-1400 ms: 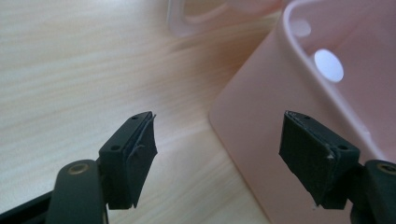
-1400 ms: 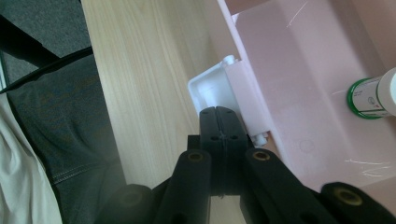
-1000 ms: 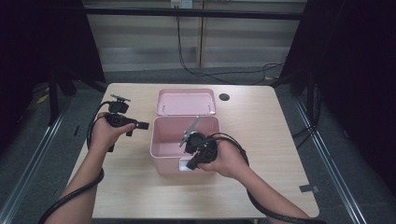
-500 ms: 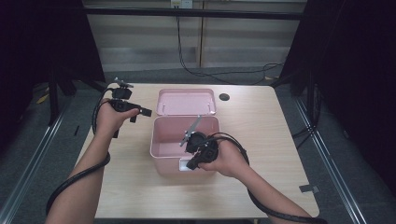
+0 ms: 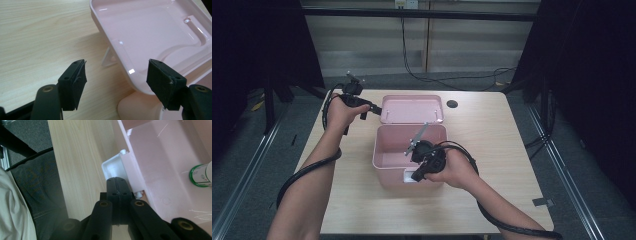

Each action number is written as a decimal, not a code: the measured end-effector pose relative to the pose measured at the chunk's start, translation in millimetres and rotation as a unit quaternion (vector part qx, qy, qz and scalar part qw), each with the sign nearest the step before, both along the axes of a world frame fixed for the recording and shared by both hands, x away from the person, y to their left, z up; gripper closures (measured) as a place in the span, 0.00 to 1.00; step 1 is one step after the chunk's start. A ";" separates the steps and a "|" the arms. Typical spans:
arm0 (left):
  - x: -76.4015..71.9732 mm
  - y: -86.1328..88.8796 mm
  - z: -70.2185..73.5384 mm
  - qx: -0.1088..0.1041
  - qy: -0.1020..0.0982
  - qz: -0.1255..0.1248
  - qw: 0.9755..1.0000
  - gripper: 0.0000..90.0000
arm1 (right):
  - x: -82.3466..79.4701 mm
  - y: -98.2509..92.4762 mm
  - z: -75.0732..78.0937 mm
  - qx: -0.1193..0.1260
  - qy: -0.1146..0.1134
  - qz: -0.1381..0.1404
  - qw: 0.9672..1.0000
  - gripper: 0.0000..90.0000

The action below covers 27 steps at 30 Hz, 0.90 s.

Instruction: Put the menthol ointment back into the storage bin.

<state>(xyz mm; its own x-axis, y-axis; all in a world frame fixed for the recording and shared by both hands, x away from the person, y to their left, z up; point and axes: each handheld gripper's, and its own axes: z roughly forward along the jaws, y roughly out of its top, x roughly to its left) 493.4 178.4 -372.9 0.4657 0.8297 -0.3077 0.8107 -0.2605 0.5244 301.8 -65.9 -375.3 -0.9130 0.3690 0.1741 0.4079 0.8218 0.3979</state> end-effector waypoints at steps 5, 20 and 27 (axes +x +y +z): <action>8.1 -6.4 -0.5 0.000 0.004 0.004 1.000 0.37 | 1.1 0.1 -0.3 0.001 0.002 0.002 1.000 1.00; 28.3 -20.4 1.1 0.006 0.006 0.012 1.000 0.41 | 2.2 -1.9 -2.7 0.011 0.012 0.001 1.000 1.00; 33.1 -28.0 2.1 0.008 0.005 0.012 1.000 0.42 | 2.1 -2.4 -2.6 0.015 0.014 -0.004 1.000 1.00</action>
